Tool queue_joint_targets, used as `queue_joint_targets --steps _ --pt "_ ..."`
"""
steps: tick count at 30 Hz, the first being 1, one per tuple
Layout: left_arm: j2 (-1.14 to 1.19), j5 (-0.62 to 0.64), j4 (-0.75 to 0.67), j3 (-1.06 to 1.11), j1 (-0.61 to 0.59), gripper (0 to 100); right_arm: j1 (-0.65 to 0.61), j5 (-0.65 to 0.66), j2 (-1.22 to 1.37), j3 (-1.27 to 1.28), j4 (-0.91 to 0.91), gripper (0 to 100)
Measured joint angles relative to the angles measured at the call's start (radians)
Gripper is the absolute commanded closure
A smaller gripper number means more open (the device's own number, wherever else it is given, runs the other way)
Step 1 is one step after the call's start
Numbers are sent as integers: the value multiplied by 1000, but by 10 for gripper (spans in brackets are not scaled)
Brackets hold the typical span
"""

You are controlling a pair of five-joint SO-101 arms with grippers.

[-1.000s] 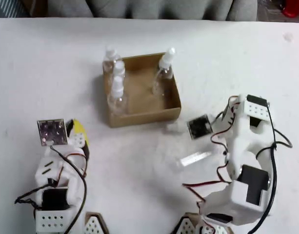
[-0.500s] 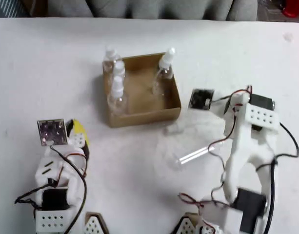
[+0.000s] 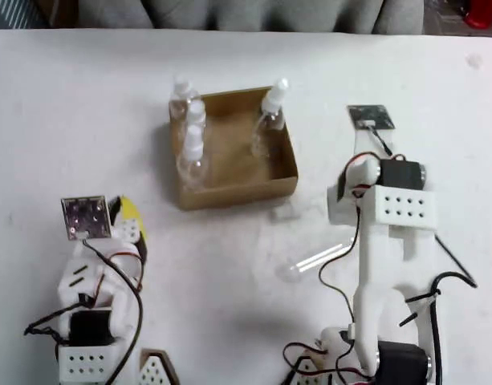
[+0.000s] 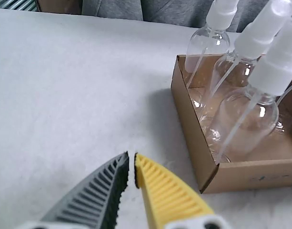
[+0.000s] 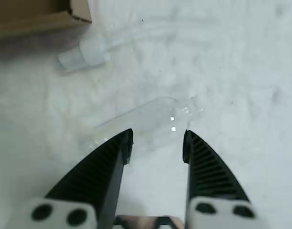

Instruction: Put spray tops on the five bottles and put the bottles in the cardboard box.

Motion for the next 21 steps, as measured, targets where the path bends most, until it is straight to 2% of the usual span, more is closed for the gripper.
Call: queue_joint_targets --steps 4,7,9,17,21 --pt "0 0 0 0 0 980 -12 -255 0 0 0 762" --pt "0 0 0 0 0 980 -11 -400 -2 37 -18 665" --pt "0 0 0 0 0 980 -11 -465 -2 91 -63 650" --pt "0 0 0 0 0 980 -51 -506 0 390 -402 694" --pt "0 0 0 0 0 980 -81 -506 -2 422 -459 698"
